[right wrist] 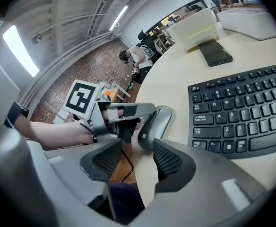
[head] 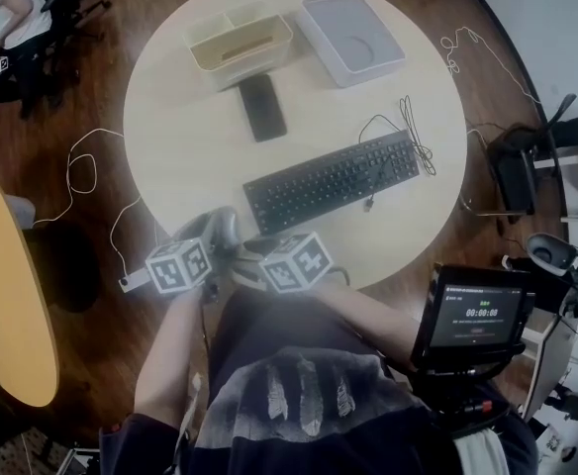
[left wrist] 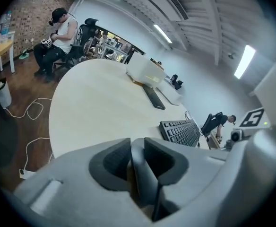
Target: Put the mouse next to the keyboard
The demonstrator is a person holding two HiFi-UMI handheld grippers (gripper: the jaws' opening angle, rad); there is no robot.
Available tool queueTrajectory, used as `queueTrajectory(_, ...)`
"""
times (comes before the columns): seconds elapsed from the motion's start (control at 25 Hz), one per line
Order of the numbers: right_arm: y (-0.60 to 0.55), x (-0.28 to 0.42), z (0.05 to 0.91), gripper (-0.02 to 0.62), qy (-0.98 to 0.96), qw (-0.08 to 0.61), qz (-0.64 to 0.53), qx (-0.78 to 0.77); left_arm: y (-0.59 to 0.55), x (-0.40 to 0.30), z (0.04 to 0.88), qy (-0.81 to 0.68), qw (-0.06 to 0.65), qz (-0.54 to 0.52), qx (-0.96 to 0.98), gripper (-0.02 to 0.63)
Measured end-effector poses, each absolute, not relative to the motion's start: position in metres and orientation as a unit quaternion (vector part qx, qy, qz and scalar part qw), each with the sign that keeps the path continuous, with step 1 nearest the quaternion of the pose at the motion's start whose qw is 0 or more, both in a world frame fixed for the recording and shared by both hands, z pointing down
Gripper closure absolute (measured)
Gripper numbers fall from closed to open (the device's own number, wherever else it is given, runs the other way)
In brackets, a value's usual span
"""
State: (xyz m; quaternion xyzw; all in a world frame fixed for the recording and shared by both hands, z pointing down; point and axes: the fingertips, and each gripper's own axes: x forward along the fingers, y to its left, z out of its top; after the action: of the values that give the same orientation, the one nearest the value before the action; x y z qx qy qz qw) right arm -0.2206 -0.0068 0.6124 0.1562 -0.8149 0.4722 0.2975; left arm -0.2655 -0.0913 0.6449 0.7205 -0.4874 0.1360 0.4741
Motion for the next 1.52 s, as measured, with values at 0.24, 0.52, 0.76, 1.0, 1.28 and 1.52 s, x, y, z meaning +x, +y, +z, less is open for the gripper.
queueTrajectory(0.24, -0.024, -0.216, 0.625, 0.382, -0.801, 0.285, 0.482, 0.209, -0.083, -0.255, 0.63, -0.415, 0.497, 0.1, 0.756, 0.396)
queueTrajectory(0.52, -0.026, -0.214, 0.633, 0.368, -0.785, 0.282, 0.508, 0.217, -0.061, -0.227, 0.632, -0.346, 0.518, 0.14, 0.77, 0.364)
queueTrajectory(0.76, -0.023, -0.213, 0.638, 0.436, -0.785, 0.277, 0.504, 0.231, -0.061, -0.222, 0.624, -0.315, 0.54, 0.129, 0.77, 0.365)
queueTrajectory(1.0, -0.022, -0.206, 0.629, 0.459, -0.792, 0.224, 0.525, 0.216, -0.055, -0.23, 0.619, -0.287, 0.576, 0.063, 0.763, 0.42)
queueTrajectory(1.28, -0.016, -0.208, 0.6, 0.463, -0.808, 0.146, 0.548, 0.156, -0.061, -0.225, 0.566, -0.206, 0.576, -0.056, 0.789, 0.508)
queueTrajectory(1.52, -0.02, -0.195, 0.592, 0.463, -0.822, 0.144, 0.528, 0.159, -0.06, -0.202, 0.55, -0.137, 0.533, -0.019, 0.835, 0.508)
